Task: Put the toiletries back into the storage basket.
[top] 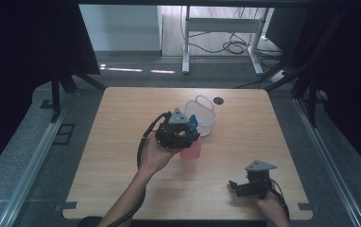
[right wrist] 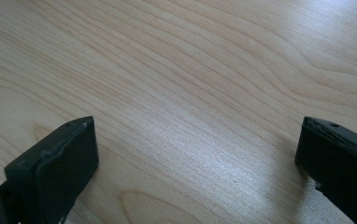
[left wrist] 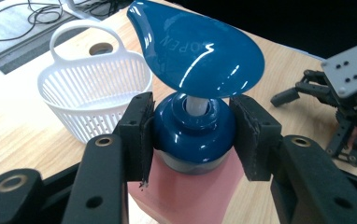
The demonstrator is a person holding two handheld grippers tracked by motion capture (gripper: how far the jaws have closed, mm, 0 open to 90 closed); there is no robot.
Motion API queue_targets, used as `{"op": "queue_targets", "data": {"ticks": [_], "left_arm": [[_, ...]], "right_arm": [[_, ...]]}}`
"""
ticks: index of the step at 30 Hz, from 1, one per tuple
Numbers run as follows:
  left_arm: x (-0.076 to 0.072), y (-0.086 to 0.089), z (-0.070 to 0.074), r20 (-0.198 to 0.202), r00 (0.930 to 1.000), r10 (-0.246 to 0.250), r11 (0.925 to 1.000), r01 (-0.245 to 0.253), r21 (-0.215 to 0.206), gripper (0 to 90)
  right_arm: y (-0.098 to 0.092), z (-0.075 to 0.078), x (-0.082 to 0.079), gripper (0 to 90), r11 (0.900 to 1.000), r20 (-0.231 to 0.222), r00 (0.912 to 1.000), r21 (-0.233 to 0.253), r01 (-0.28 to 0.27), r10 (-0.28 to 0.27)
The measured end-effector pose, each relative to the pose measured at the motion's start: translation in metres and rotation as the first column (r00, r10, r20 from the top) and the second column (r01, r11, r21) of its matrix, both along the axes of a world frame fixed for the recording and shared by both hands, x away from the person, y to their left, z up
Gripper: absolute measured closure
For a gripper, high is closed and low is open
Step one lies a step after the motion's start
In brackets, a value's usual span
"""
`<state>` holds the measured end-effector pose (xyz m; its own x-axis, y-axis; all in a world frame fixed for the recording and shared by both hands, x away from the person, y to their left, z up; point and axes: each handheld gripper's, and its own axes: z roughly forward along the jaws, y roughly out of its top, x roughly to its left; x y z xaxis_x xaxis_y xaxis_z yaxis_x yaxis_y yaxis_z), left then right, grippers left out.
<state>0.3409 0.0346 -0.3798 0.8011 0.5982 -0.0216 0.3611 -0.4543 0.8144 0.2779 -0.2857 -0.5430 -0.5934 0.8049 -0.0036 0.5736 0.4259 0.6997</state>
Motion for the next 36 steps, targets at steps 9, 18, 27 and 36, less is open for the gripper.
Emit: {"op": "queue_targets", "data": {"ticks": [9, 18, 27, 36], "left_arm": [[0.017, -0.005, 0.011, 0.010, 0.9996, 0.027, 0.9995, -0.027, -0.013, 52.7], [0.031, -0.009, 0.027, 0.026, 0.9983, 0.053, 0.9981, -0.052, -0.033, 52.7], [0.048, -0.015, 0.037, 0.030, 0.9960, 0.084, 0.9952, -0.082, -0.053, 52.7], [0.065, -0.022, 0.046, 0.047, 0.9913, 0.123, 0.9908, -0.119, -0.064, 52.7]], "right_arm": [[0.000, 0.000, 0.000, 0.0, 1.000, -0.002, 1.0000, 0.001, -0.002, 0.002], [0.000, 0.000, 0.000, 0.0, 1.000, 0.003, 1.0000, -0.003, -0.007, 0.007], [0.000, 0.000, 0.000, 0.0, 1.000, 0.003, 1.0000, -0.002, -0.008, 0.008], [0.001, 0.000, 0.000, 0.0, 1.000, 0.002, 1.0000, 0.003, -0.006, 0.006]]}}
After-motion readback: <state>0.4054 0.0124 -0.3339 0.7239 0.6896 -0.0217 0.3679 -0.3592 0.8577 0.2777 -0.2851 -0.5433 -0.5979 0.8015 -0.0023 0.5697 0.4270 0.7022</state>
